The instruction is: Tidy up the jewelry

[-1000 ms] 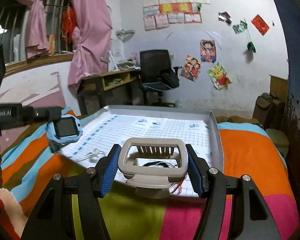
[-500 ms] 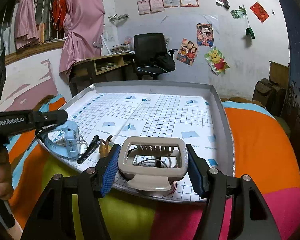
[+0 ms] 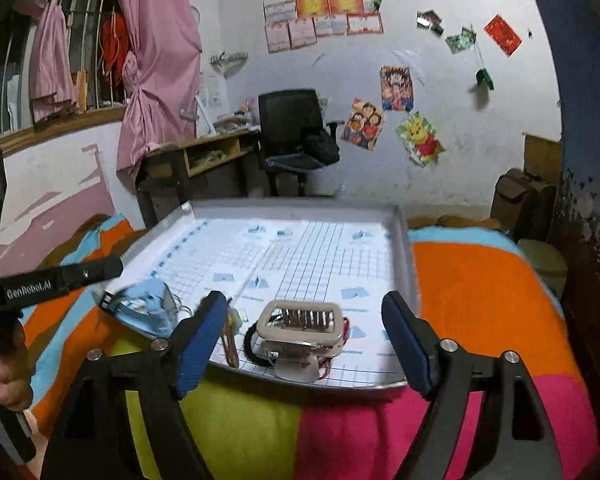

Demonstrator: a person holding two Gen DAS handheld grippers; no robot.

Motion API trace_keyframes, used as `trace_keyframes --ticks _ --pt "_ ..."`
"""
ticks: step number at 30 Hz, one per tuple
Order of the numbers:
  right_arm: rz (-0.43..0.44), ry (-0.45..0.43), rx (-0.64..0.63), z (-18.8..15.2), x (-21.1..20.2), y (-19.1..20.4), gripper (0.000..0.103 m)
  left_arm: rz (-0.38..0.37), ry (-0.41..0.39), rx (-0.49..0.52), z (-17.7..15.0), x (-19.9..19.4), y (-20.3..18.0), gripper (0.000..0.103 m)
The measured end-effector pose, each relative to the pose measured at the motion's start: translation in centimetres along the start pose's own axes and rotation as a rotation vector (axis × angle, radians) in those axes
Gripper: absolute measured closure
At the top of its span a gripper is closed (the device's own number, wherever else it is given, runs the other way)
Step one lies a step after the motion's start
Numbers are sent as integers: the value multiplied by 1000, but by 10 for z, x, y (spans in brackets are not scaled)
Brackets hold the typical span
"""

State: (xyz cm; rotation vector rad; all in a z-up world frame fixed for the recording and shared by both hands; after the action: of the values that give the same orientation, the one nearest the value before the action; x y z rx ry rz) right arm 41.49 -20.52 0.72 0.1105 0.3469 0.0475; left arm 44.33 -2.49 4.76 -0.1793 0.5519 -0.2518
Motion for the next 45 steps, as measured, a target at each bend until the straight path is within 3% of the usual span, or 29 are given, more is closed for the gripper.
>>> trace_keyframes --ticks 3,6,11,17,26,32,37,45 --pt "-3 -28 -1 11 -27 -1 24 -3 -24 18 -1 -24 -7 91" --pt "-9 -57 -6 20 -55 1 21 -10 -58 31 -1 -50 -14 74" --pt "-3 -89 -1 27 -101 4 12 -3 -142 15 -4 -99 -18 24" --pt "28 -121 28 26 -157 12 4 26 -251 13 -19 -164 -18 1" --pt "58 -179 13 7 -244 26 3 60 -325 31 -67 -243 -20 0" --pt "83 -187 -21 -20 -291 31 2 91 -330 38 -107 -279 -18 0" --pt "105 -171 -58 -49 -319 35 2 120 -322 42 -136 -295 -15 0" --pt "110 -143 -96 -79 -330 40 2 146 -305 48 -175 -304 -8 0"
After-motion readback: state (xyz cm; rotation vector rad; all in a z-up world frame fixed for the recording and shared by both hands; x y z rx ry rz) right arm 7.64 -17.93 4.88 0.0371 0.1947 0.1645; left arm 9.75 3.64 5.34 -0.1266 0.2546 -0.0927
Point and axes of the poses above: each gripper's, at about its wrist camera, not at the fingertips, and x roughly the way its jaws point, y to its left, z to its top, the point moved 3 cm from there along x, roughly the way its jaws point, and after that the axes turned 4 degrees about -y, right-handed, at the moved point
